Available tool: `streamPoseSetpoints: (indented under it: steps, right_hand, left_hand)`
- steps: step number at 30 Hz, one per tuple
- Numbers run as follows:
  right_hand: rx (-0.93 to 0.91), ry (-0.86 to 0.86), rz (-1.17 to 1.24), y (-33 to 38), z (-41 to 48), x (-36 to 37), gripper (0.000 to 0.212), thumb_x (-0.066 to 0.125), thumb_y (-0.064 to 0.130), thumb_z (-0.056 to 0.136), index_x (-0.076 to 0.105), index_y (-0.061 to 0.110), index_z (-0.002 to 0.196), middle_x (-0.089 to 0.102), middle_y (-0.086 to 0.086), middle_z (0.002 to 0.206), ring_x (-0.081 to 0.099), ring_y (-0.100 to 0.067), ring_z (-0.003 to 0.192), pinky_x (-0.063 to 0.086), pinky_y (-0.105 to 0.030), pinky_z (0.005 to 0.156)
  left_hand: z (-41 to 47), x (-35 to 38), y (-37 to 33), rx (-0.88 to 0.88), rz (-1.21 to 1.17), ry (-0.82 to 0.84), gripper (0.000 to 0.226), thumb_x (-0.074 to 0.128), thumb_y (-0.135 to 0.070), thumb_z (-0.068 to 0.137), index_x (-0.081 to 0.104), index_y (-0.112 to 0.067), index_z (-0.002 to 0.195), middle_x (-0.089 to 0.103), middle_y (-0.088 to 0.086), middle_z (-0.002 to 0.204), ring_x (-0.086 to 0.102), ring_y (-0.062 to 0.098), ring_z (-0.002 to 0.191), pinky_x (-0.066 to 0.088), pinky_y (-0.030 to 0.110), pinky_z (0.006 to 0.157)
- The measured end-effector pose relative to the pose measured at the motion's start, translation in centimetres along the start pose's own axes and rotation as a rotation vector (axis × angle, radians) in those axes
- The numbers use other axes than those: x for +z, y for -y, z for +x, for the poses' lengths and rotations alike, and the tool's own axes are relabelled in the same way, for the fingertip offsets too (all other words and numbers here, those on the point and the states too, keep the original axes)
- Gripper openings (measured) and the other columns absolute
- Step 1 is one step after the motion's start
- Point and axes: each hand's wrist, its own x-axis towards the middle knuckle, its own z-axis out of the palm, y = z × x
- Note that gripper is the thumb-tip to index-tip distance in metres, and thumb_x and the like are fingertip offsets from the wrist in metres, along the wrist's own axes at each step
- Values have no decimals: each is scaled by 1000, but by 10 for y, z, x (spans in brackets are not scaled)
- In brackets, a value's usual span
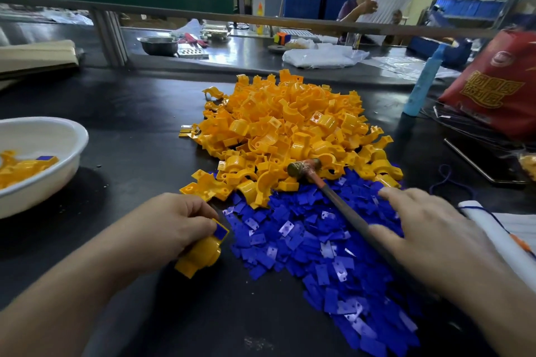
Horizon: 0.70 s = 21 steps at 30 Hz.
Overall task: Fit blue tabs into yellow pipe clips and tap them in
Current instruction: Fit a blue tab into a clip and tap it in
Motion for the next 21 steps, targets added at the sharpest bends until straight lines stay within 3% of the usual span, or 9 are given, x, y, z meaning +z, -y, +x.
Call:
streamPoseSetpoints:
  steps: [3,6,10,13,17,19,21]
  right_hand:
    - [45,94,22,-6,-10,14,57,41,62,88,27,39,138,47,13,125,48,-10,115,43,-26,79]
    - [13,95,85,0,-13,22,47,42,62,88,32,44,130,45,17,105,48,-5,94,41,-23,70]
    - [-41,29,59,7,-14,24,29,40,51,93,38,41,120,44,15,92,50,-3,89,39,-22,65]
    - [-37,-36,65,9,-15,21,18,37,42,93,45,37,109,45,14,83,51,-5,73,36,-22,57]
    - [43,-26,415,18,-26,5,13,41,38,90,52,44,94,56,8,68,55,-5,61,38,-23,54]
    - [57,-19,604,28,-35,-7,15,41,50,84,51,53,93,62,7,62,59,-5,53,44,-26,52]
    - [36,58,724,40,-44,-19,27,35,67,72,48,60,94,64,10,60,59,-4,44,46,-18,45]
  left_hand:
    - [-2,3,6,20,175,-105,13,60,-34,93,73,-34,97,68,-12,82,61,4,71,41,9,49]
    - [-6,3,3,44,317,-136,24,53,-40,97,69,-34,113,65,-15,101,52,-4,77,37,4,59]
    - [-14,3,7,-19,500,-192,48,53,-63,87,61,-26,118,58,-9,106,56,5,89,51,27,77]
    - [-23,13,13,-69,596,-233,68,58,-76,71,53,-31,121,52,-13,106,52,8,97,51,29,79]
    - [-27,25,14,-55,625,-355,58,60,-75,68,52,-33,107,48,-13,96,47,8,91,38,26,67]
    - [-28,28,14,-44,626,-383,55,59,-76,68,49,-35,102,47,-14,94,46,8,90,37,26,67]
    - [-30,30,15,-21,643,-408,50,57,-75,71,47,-36,102,45,-15,93,45,7,90,36,26,68]
